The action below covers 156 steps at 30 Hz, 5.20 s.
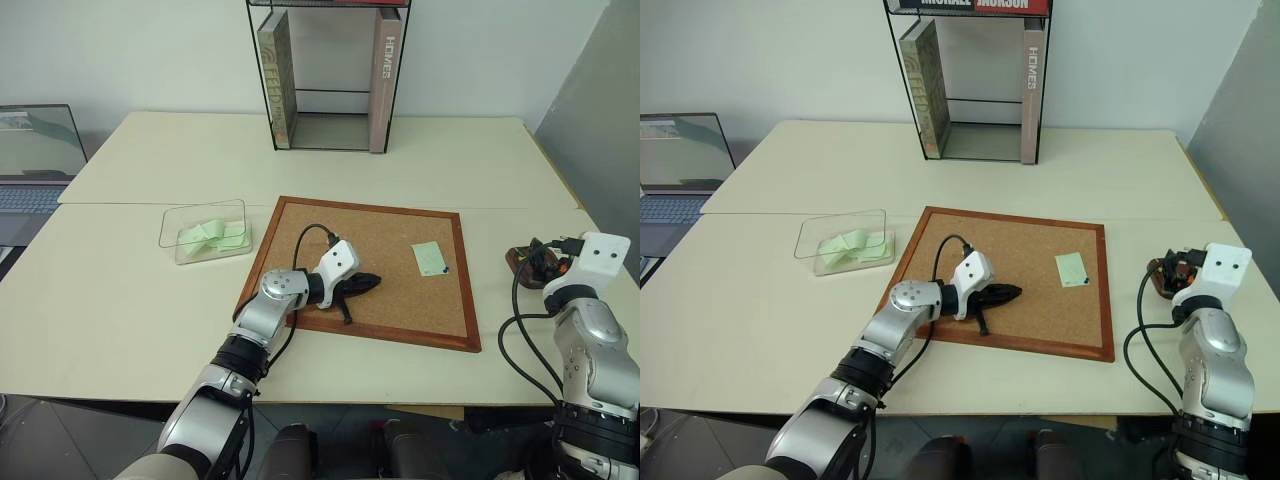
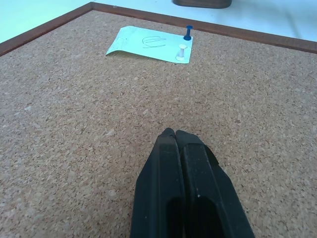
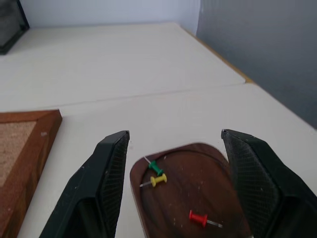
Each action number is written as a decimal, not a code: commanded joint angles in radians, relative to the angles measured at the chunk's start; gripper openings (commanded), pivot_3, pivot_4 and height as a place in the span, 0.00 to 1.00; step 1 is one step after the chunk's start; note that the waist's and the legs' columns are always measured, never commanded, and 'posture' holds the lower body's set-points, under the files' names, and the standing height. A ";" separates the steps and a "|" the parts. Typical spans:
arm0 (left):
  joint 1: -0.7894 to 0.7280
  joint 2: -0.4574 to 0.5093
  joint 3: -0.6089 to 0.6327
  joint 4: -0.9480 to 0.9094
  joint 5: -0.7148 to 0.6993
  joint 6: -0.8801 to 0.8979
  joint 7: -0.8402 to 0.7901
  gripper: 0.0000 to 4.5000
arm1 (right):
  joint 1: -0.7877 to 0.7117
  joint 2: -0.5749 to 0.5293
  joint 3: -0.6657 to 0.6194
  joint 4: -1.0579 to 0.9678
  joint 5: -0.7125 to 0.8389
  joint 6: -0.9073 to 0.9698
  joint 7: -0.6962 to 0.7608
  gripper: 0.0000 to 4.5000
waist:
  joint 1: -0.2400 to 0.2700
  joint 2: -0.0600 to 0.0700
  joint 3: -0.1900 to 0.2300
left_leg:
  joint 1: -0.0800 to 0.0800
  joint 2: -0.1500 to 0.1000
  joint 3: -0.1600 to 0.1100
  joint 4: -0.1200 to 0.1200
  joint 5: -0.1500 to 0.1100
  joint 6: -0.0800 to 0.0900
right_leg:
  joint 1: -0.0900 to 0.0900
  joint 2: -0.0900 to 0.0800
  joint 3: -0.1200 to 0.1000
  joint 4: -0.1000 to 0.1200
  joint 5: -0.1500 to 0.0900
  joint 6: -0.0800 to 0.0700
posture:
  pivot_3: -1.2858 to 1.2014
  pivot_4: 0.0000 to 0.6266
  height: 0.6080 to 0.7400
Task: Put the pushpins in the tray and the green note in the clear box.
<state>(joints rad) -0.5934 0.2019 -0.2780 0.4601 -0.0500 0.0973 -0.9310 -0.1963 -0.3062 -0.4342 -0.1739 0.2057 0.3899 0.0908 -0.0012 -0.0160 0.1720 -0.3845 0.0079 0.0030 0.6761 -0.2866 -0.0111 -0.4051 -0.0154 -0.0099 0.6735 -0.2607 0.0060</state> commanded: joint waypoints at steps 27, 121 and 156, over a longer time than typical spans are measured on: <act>0.050 0.001 -0.042 0.007 0.022 0.030 -0.021 0.00 | 0.076 -0.032 0.340 0.004 0.009 0.016 0.247 0.49 | 0.001 0.000 0.000 | -0.001 0.000 0.000 -0.001 0.000 0.000 | 0.000 0.000 0.000 -0.002 0.000 0.001 | 0.52 0.24 1.00; 0.095 0.016 -0.056 -0.044 0.036 0.049 -0.004 0.00 | 0.037 -0.013 0.045 -0.042 0.210 0.027 0.146 0.70 | -0.001 0.007 -0.010 | 0.002 0.000 0.001 -0.012 0.000 0.000 | 0.001 0.001 0.001 -0.010 0.000 0.001 | 0.52 0.24 1.00; 0.109 0.018 -0.053 -0.070 0.032 0.063 0.009 0.00 | 0.080 -0.067 0.438 0.075 -0.062 -0.175 0.337 0.02 | 0.000 0.004 -0.012 | 0.002 0.001 0.001 -0.011 0.000 0.000 | 0.001 0.004 0.001 -0.010 0.000 0.001 | 0.52 0.24 1.00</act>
<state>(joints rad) -0.5233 0.2152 -0.2920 0.3587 -0.0403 0.1263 -0.9097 -0.1214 -0.3578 0.0264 -0.0664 0.1491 0.2235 0.4344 -0.0015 -0.0118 0.1599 -0.3823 0.0084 0.0042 0.6653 -0.2866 -0.0110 -0.4039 -0.0119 -0.0086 0.6637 -0.2602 0.0071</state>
